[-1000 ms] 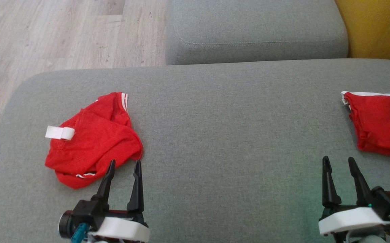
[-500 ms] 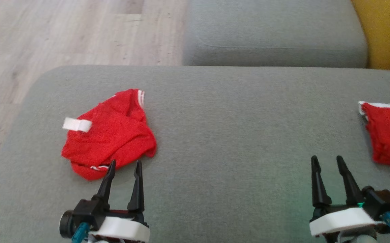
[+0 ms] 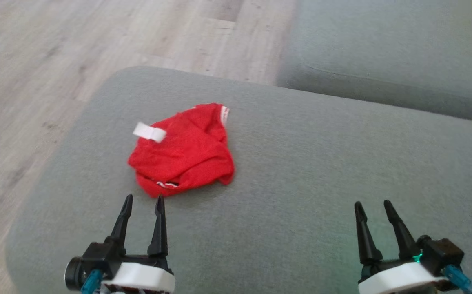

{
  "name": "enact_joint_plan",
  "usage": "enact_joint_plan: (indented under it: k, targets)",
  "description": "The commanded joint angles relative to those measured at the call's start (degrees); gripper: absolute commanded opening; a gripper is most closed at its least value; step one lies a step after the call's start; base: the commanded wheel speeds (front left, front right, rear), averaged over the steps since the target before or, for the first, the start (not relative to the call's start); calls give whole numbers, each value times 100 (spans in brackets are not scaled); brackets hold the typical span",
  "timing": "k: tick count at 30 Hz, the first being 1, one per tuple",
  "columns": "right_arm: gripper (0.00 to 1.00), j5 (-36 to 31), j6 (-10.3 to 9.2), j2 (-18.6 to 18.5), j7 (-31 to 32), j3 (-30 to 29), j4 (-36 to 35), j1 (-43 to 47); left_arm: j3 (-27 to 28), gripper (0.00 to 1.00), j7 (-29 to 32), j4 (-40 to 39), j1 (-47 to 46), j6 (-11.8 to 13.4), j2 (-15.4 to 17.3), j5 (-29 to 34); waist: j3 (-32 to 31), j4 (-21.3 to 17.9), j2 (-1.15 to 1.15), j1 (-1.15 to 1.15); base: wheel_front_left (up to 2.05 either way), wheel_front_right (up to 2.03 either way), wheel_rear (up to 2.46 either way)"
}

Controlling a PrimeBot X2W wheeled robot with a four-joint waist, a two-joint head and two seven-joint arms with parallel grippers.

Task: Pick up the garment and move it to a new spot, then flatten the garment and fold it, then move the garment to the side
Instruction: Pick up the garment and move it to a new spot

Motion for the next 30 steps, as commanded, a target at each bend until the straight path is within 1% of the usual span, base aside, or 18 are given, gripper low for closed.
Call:
enact_joint_plan:
  k: [1,2,9,14,18,21,24,26,29,30]
  targets:
    - [100,39,-4,-37,-77,175,-180,-159,217,100,-46,-159,-172,12,8,57,-63,208,0,0,0,0,0]
    - [100,62,-4,-37,-77,204,-180,-150,239,100,-46,-156,-161,6,8,78,-81,313,0,0,0,0,0]
    - [100,54,-4,-37,-77,234,-185,-116,302,100,-46,-191,-138,-49,8,125,-88,475,0,0,0,0,0]
    - [100,80,-4,-37,-77,251,-206,-151,445,100,-46,-228,-170,-76,9,175,-5,421,0,0,0,0,0]
    - [100,56,-4,-37,-77,258,-216,-192,533,100,-46,-184,-391,-188,116,272,145,303,0,0,0,0,0]
    - [100,-38,-4,-37,-77,217,-265,-291,540,100,-34,-15,-867,-327,356,353,440,184,0,0,0,0,0]
    - [100,-169,-4,-37,-78,149,-332,-437,365,100,231,248,-1645,-540,696,409,812,66,0,0,0,0,0]
    - [100,-263,-4,-37,-78,119,-364,-562,192,100,573,497,-2210,-632,949,392,1080,-37,0,0,0,0,0]
    - [100,-359,-4,-37,-78,111,-386,-763,-167,100,1156,993,-3018,-686,1349,305,1440,-221,0,0,0,0,0]
    - [100,-382,-4,-37,-78,124,-393,-827,-403,100,1351,1149,-3254,-690,1476,207,1553,-291,0,0,0,0,0]
